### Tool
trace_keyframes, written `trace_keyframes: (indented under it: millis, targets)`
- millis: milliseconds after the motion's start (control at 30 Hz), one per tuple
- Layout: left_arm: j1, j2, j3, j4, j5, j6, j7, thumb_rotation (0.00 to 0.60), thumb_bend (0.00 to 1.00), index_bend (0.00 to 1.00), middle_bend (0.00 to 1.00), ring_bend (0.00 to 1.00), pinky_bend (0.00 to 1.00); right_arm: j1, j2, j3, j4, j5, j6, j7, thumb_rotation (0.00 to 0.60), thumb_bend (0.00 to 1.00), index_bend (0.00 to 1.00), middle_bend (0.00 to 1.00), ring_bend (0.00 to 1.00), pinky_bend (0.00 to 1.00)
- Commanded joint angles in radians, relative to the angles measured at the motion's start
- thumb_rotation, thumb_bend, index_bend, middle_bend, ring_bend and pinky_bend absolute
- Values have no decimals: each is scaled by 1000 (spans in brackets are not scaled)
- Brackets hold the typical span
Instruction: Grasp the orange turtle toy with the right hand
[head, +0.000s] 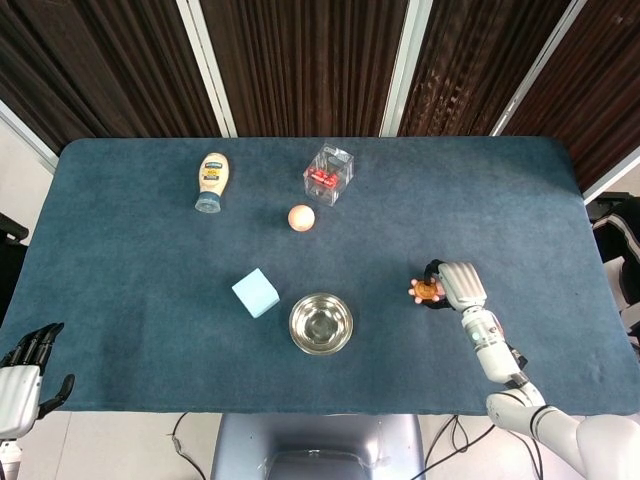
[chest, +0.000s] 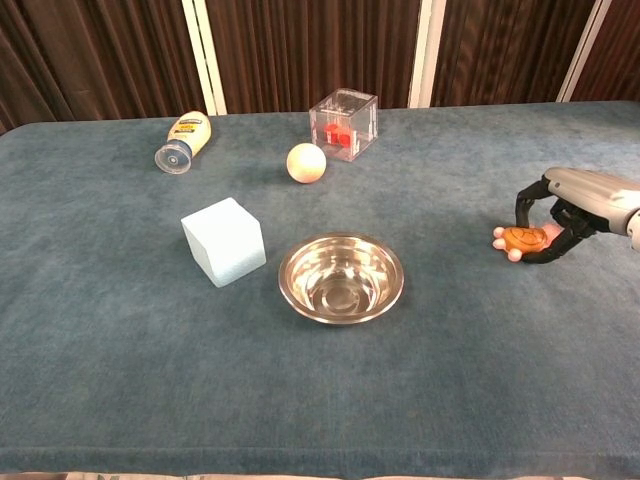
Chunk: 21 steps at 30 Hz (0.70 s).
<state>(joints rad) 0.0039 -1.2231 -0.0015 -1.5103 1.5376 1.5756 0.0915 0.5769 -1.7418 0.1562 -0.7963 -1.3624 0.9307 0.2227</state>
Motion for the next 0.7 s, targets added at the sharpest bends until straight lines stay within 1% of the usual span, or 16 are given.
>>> trace_keyframes:
  millis: [33,100,200,333,467,633,667,700]
  targets:
    - [1,0,-1,-1,-1,0,1,600,346,99,134,144,344,-3,-18,-3,26,-14,34,13,600,190,800,635,952,949]
    - [1,0,-1,-1,-2,-1,2,600,345,100,134,144,345,-5,-22,-5,32,-22,52,22,600,195,813,659,956,952]
    - [0,-1,-1,0,-3,-5,4,600,344,101,134,144,345,-12,-22,-7,27,-29,78,23,600,223,804,669,959,954]
    - [-1,0,0,-1,-1,-7,8,600,343,101,134,144,344,-21,-17,-3,14,-27,110,-10,600,260,797,670,959,954]
    - [-1,0,-1,-2,-1,-8,10,600,345,104,133,144,344,-23,-11,5,2,-11,104,-38,600,296,796,673,959,954]
    - [-1,-1,-2,-1,-3,-9,8,600,346,114,134,144,345,-25,7,-2,-19,-13,93,-28,600,297,798,679,957,954]
    - [-1,-1,-2,0,-3,-10,8,600,347,114,134,144,345,-25,15,-8,-26,-18,85,-18,600,297,778,680,952,952]
    - [-1,0,-1,0,-3,-10,7,600,348,114,134,144,345,-25,26,-14,-38,-23,77,-3,600,288,721,668,945,950]
